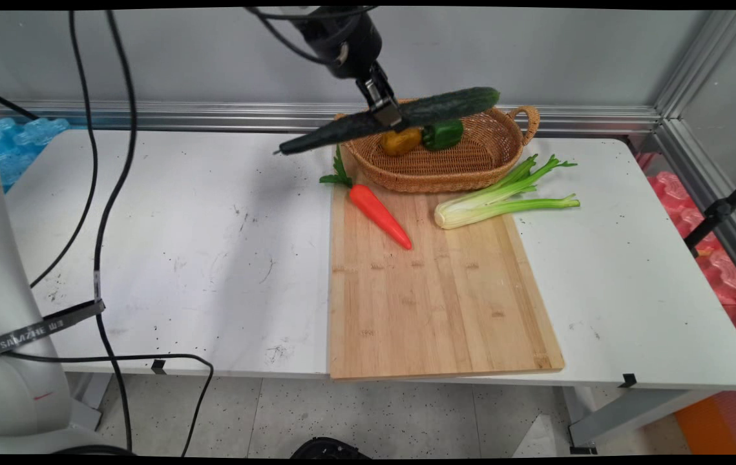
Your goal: Place the picked object in the vegetable basket
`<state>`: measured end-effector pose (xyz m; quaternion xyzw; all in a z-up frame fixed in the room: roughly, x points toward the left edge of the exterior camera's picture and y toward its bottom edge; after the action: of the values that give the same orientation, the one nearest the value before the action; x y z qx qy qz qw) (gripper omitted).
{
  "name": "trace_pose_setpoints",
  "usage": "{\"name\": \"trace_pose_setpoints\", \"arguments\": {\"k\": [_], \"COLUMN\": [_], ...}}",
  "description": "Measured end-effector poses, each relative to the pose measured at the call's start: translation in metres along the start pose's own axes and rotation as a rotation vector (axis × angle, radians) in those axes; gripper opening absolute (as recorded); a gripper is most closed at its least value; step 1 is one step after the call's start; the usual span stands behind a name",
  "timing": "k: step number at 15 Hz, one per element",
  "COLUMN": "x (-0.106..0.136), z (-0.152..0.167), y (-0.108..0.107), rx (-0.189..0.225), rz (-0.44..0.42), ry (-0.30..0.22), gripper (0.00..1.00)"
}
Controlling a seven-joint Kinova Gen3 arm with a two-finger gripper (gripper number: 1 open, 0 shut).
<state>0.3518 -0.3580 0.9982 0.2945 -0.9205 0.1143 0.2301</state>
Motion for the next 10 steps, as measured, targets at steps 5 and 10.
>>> {"name": "trace_pose_setpoints", "arguments": {"k": [5,10], "x": [0.018,0.037], "z": [0.017,0.050], "y": [-0.029,-0.056], "rx": [0.044,0.077], "rz": [0.003,0.020], "ry": [-0.016,-0.049], "gripper": [0.00,0.00]}}
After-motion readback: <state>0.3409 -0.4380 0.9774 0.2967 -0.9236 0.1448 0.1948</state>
